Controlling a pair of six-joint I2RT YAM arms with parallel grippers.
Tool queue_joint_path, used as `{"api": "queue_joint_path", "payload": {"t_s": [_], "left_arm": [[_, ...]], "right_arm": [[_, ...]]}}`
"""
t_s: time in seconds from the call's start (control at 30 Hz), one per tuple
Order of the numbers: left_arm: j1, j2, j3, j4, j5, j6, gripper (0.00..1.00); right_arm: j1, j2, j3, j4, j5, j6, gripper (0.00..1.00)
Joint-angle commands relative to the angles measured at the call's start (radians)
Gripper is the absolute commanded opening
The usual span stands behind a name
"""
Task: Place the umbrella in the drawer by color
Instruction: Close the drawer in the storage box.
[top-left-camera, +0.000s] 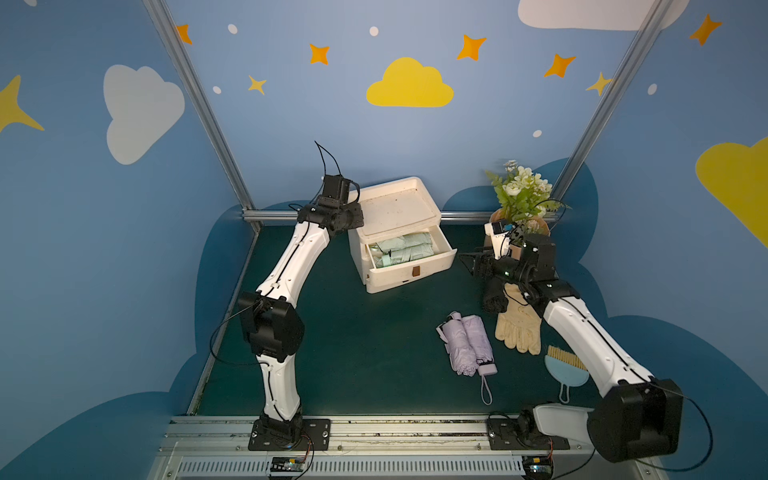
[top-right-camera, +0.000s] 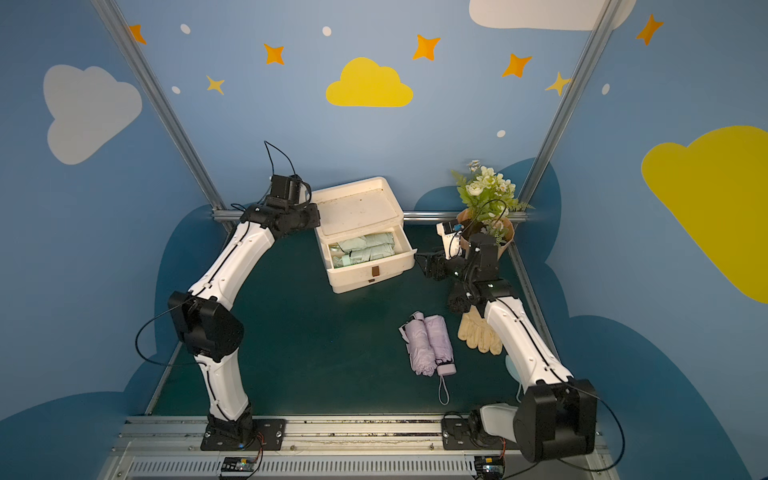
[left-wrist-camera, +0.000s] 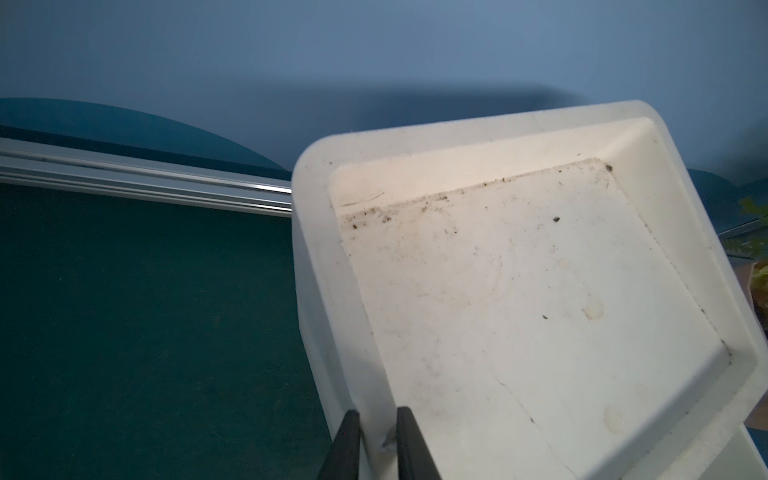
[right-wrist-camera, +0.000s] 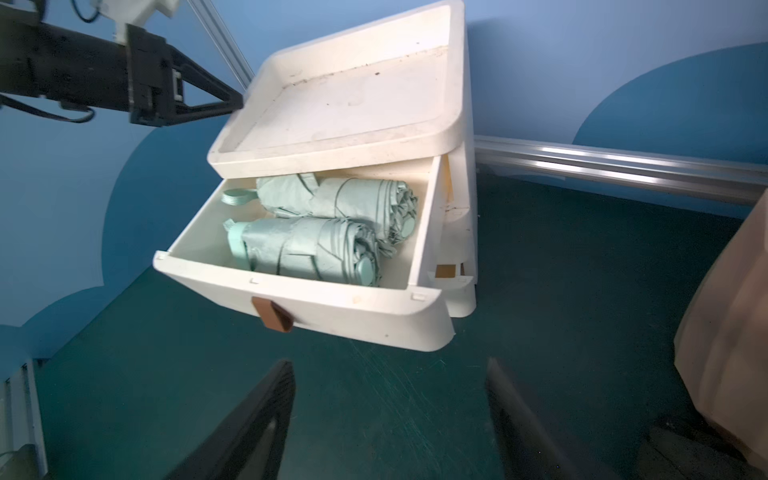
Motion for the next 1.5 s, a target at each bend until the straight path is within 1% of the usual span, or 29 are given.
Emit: {"api": "queue_joint_path", "payload": {"t_s": [0.0, 0.07, 0.13, 0.2, 0.27, 0.37, 0.53, 0.7, 0.8, 0.93, 1.07, 1.23, 1.47], "left_arm": [[-0.015, 0.054, -0.001, -0.05, 0.038, 0.027, 0.19], [-0.014, 0.054, -0.002, -0.052, 0.039, 0.028, 0.19], [-0.016, 0.054, -0.001, -0.051, 0.043, 0.028, 0.19], [-0.015, 0.054, -0.001, -0.051, 0.044, 0.029, 0.19], [-0.015, 0.055, -0.002, -0.051, 0.044, 0.028, 0.19], [-0.014, 0.058, -0.001, -0.05, 0.038, 0.028, 0.19], [-0.013, 0.068, -0.001, -0.05, 0.015, 0.038, 0.19], [-0.011, 0.087, 0.003, -0.051, -0.004, 0.058, 0.16], [-0.011, 0.099, 0.009, -0.057, -0.004, 0.067, 0.14], [-0.011, 0.099, 0.009, -0.059, 0.001, 0.065, 0.13], [-0.01, 0.096, 0.01, -0.059, 0.005, 0.062, 0.13], [-0.01, 0.088, 0.011, -0.059, 0.012, 0.063, 0.13], [-0.012, 0.088, 0.012, -0.058, 0.033, 0.052, 0.13]], "right_arm": [[0.054, -0.022, -0.153, 0.133, -0.031, 0.138, 0.72], [0.097, -0.005, -0.229, 0.299, -0.046, 0.26, 0.7], [0.129, 0.036, -0.244, 0.374, -0.064, 0.319, 0.68], [0.148, 0.085, -0.22, 0.374, -0.061, 0.323, 0.63], [0.152, 0.136, -0.19, 0.386, -0.051, 0.312, 0.55], [0.151, 0.205, -0.138, 0.401, -0.043, 0.294, 0.49], [0.14, 0.304, -0.038, 0.422, -0.029, 0.264, 0.44], [0.119, 0.406, 0.071, 0.41, -0.038, 0.231, 0.41], [0.122, 0.433, 0.126, 0.377, -0.041, 0.206, 0.41], [0.138, 0.461, 0.158, 0.37, -0.046, 0.21, 0.41], [0.177, 0.485, 0.156, 0.379, -0.03, 0.214, 0.41], [0.214, 0.514, 0.152, 0.457, 0.0, 0.266, 0.41], [0.28, 0.451, 0.081, 0.502, 0.072, 0.295, 0.41]]}}
